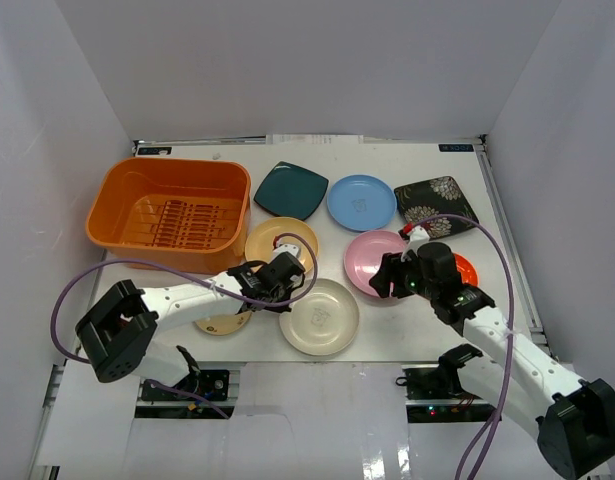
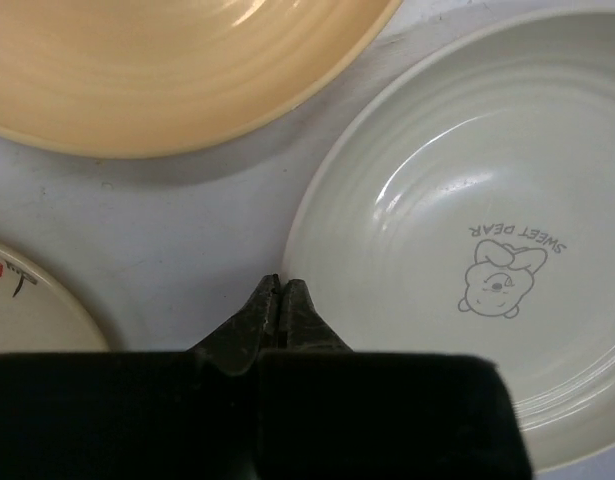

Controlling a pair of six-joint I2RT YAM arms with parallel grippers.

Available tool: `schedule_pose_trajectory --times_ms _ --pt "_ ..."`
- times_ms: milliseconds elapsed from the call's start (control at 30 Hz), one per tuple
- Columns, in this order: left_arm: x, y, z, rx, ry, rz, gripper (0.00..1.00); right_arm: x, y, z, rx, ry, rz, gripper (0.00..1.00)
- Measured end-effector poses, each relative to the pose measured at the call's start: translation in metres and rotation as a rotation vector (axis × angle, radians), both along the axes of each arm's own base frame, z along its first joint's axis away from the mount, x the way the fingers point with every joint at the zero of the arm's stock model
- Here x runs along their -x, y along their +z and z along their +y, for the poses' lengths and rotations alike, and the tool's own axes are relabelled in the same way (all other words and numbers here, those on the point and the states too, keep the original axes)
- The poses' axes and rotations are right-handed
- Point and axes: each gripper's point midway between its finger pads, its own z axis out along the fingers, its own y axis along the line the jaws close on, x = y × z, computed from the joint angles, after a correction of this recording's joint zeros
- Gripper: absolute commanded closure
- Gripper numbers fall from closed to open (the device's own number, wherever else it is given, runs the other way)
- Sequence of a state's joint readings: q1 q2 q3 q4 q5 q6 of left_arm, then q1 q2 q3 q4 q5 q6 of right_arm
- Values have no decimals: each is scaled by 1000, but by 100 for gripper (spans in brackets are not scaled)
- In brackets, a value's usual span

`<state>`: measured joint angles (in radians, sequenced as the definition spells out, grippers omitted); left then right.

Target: Place the plates into the plastic bin on the countertop

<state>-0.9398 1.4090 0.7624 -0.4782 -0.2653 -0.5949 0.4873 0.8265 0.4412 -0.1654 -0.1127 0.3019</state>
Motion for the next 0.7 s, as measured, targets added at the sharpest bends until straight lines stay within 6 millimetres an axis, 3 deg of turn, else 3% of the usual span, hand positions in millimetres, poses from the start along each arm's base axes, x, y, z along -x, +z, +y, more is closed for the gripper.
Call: schedule_pose_trajectory --times_ms 167,300,400,467,567,700 --pt "0 4 -2 17 -4 -4 100 -2 -11 -4 54 -17 13 38" --pt "3 24 -4 70 -17 -26 100 1 -24 2 97 21 44 38" --pt "-2 57 -2 103 -15 -84 100 3 -34 7 140 58 68 43" --pt "-11 90 0 137 2 -158 100 2 -36 10 156 72 74 44" --pt "-27 140 5 196 47 -260 100 -2 -31 11 152 69 49 45" --pt "-53 184 29 236 151 -360 100 -7 -19 15 124 67 2 44"
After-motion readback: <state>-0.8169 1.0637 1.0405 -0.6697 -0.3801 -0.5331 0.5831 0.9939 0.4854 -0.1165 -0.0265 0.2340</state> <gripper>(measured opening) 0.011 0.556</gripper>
